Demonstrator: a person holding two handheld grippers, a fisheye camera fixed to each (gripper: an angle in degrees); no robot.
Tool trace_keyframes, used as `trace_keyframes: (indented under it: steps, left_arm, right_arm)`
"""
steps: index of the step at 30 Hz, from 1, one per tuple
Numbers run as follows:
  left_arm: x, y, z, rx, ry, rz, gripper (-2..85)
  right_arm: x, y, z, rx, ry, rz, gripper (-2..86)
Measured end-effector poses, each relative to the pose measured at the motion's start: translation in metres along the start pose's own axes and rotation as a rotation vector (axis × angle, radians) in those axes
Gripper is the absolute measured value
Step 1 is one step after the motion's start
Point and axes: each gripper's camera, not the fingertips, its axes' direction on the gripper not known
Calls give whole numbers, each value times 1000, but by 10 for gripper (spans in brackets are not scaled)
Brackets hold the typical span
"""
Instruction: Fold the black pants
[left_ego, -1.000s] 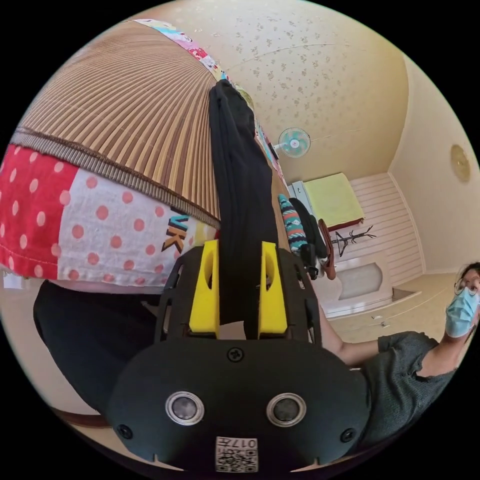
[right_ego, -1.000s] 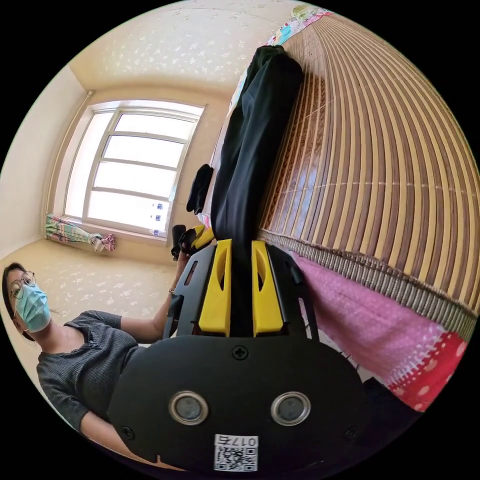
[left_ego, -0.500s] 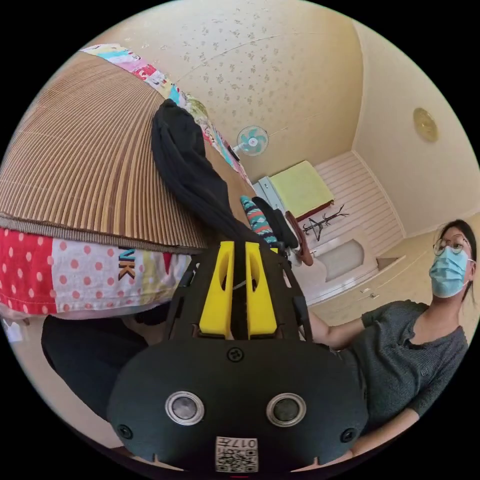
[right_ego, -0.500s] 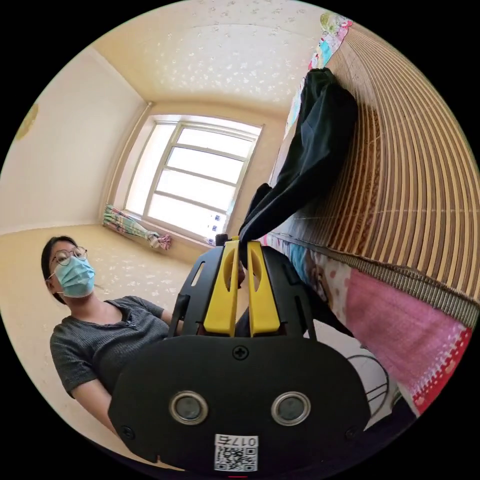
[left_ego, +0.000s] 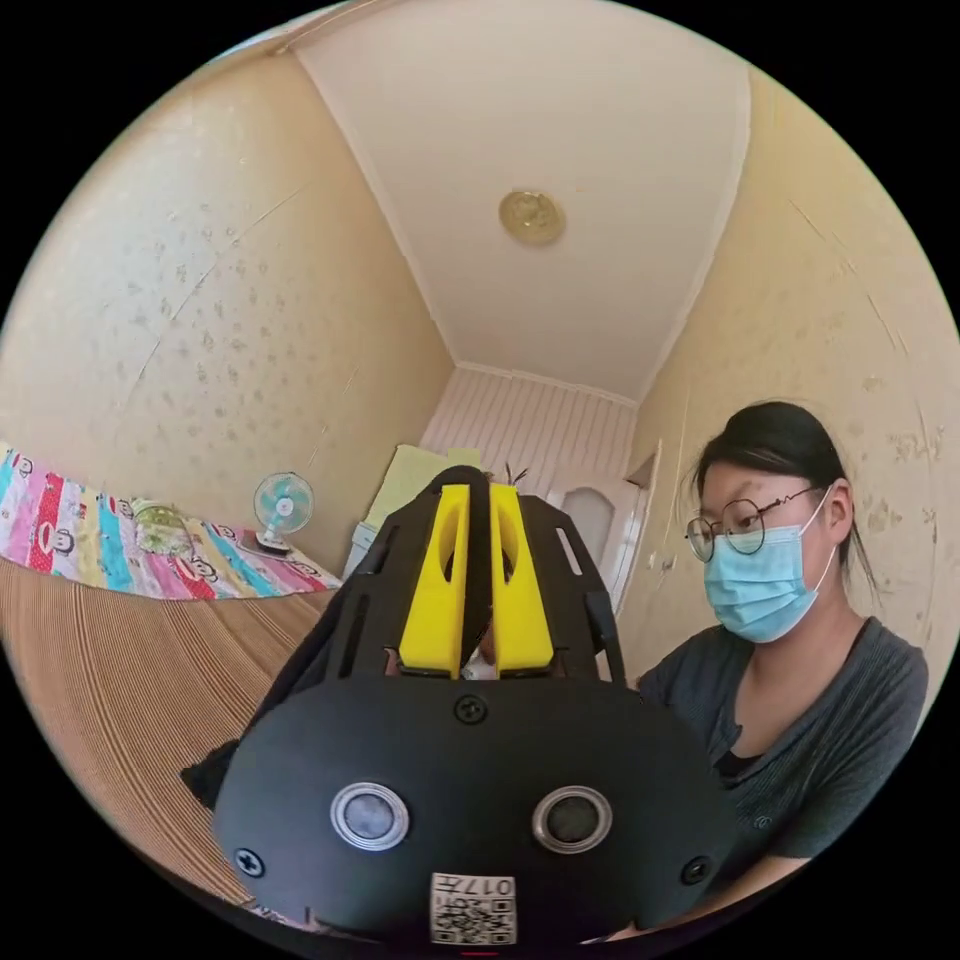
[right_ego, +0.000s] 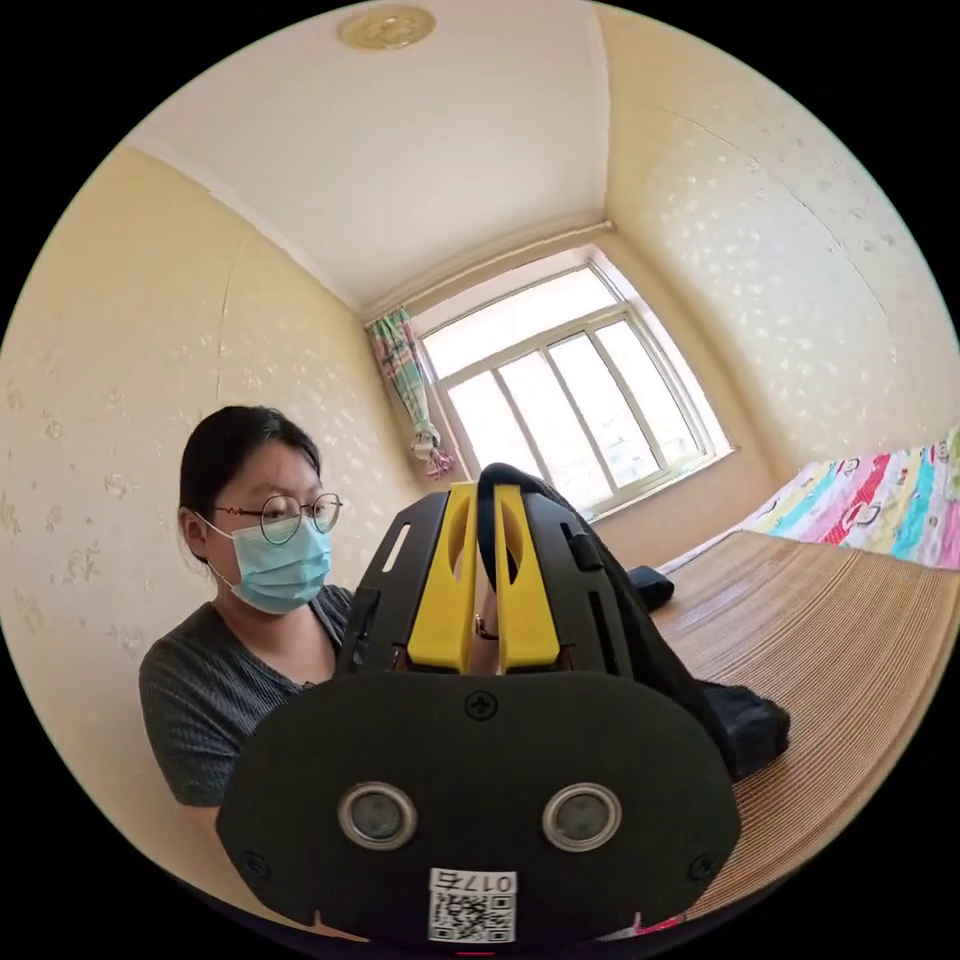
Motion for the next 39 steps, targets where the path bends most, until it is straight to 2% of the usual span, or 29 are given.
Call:
trace_keyframes:
  steps: [4, 6, 11, 15, 20, 23, 29, 32, 35, 38, 39]
  left_arm:
    - [26, -29, 22, 26, 49, 58, 40]
    - [16, -29, 39, 7, -4, 18, 39]
    - [-74, -2, 80, -109, -143, -185, 36]
    - [-188, 12, 119, -254, -271, -346, 38]
    - [-253, 51, 142, -391, -382, -376, 39]
    - [-253, 93, 131, -465, -429, -313, 40]
    - [-190, 215, 56, -601, -181, -295, 40]
    - [-163, 282, 21, -688, -115, -425, 39]
    - [-156, 330, -12, -744, -209, -585, 42]
    - [-172, 347, -41, -727, -294, -740, 53]
    - [-179, 340, -53, -664, -306, -773, 72]
  right_arm:
    - [-40, -55, 20, 11, 75, -11, 22]
    - [-33, -64, 22, 24, 174, 11, 22]
    - [79, -53, 9, 48, 303, 229, 20]
    - [206, -41, 6, -54, 553, 412, 19]
    - [281, 14, 9, -2, 685, 530, 19]
    - [288, 81, 11, 30, 616, 500, 20]
    - [238, 261, -1, 24, 301, 567, 24]
    - [211, 348, 5, -48, 297, 709, 26]
    - [200, 414, 22, -104, 333, 863, 29]
    - [210, 453, 24, -101, 359, 1004, 34]
    - [214, 458, 22, -107, 379, 1040, 38]
